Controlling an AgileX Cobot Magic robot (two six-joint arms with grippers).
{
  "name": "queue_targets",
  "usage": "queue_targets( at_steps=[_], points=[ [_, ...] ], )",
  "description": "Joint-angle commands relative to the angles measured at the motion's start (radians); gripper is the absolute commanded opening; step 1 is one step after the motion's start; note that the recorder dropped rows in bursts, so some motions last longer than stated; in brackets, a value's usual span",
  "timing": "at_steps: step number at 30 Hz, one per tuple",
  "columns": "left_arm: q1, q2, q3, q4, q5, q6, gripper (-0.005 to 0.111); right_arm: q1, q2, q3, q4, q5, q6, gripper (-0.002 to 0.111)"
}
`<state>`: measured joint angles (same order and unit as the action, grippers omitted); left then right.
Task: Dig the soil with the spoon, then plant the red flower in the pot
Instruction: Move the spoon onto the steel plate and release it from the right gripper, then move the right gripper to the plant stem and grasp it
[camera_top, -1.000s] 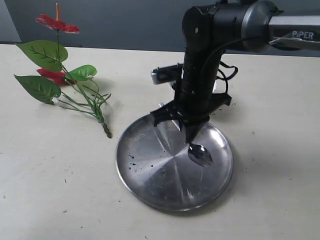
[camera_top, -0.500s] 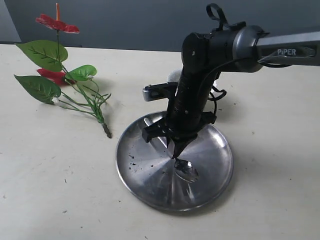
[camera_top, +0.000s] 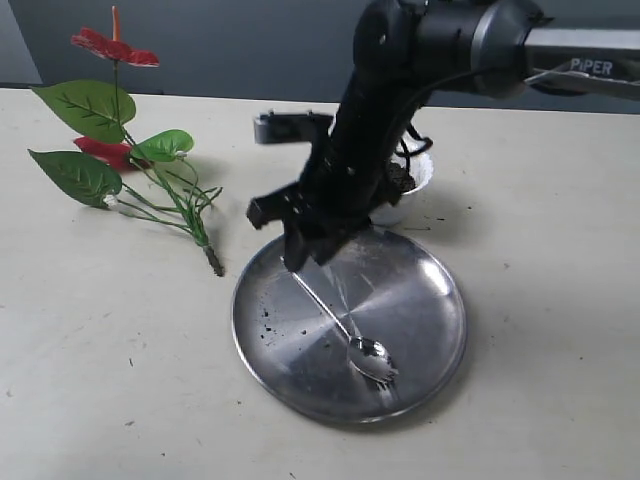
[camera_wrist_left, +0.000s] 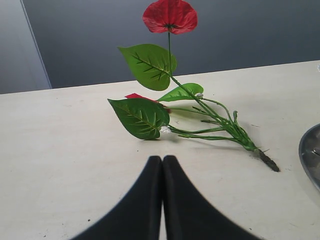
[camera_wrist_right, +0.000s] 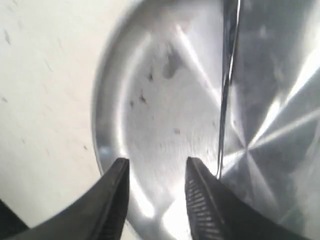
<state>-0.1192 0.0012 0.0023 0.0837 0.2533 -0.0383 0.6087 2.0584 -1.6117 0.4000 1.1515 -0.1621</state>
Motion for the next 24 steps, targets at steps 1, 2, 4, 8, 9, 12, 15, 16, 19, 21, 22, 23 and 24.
queue_targets(
  at_steps=[1, 2, 4, 8, 9, 12, 15, 16, 19, 21, 22, 23, 24],
  points=[
    [-0.005, -0.001, -0.002, 0.000, -0.014, -0.004, 0.001, 0.056, 0.012, -0.140, -0.062, -0.150, -0.020, 0.037],
    [-0.005, -0.001, -0.002, 0.000, -0.014, -0.004, 0.001, 0.074, 0.032, -0.178, -0.088, -0.179, -0.022, 0.037],
    [-0.005, -0.001, -0.002, 0.000, -0.014, -0.004, 0.001, 0.105, 0.079, -0.257, -0.116, -0.188, -0.027, 0.037],
    [-0.005, -0.001, -0.002, 0.000, -0.014, -0.004, 0.001, 0.143, 0.217, -0.459, -0.145, -0.145, -0.029, 0.037],
    [-0.005, -0.001, -0.002, 0.000, -0.014, -0.004, 0.001, 0.148, 0.255, -0.515, -0.145, -0.128, -0.029, 0.037],
    [-0.005, -0.001, -0.002, 0.000, -0.014, -0.004, 0.001, 0.150, 0.356, -0.682, -0.145, -0.063, -0.029, 0.037],
    [-0.005, -0.001, -0.002, 0.000, -0.014, -0.004, 0.001, 0.150, 0.433, -0.796, -0.141, -0.044, -0.029, 0.037],
    [-0.005, -0.001, -0.002, 0.000, -0.014, -0.004, 0.001, 0.150, 0.452, -0.817, -0.134, -0.053, -0.029, 0.037],
    [-0.005, -0.001, -0.002, 0.000, -0.014, -0.004, 0.001, 0.150, 0.488, -0.860, -0.118, -0.109, -0.029, 0.037],
    [-0.005, -0.001, -0.002, 0.000, -0.014, -0.004, 0.001, 0.152, 0.501, -0.860, -0.118, -0.172, -0.029, 0.037],
    [-0.005, -0.001, -0.002, 0.000, -0.014, -0.004, 0.001, 0.152, 0.506, -0.860, -0.118, -0.195, -0.031, 0.037],
    [-0.005, -0.001, -0.002, 0.000, -0.014, -0.004, 0.001, 0.152, 0.514, -0.860, -0.118, -0.216, -0.036, 0.037],
    [-0.005, -0.001, -0.002, 0.000, -0.014, -0.004, 0.001, 0.152, 0.520, -0.862, -0.118, -0.228, -0.036, 0.037]
  ],
)
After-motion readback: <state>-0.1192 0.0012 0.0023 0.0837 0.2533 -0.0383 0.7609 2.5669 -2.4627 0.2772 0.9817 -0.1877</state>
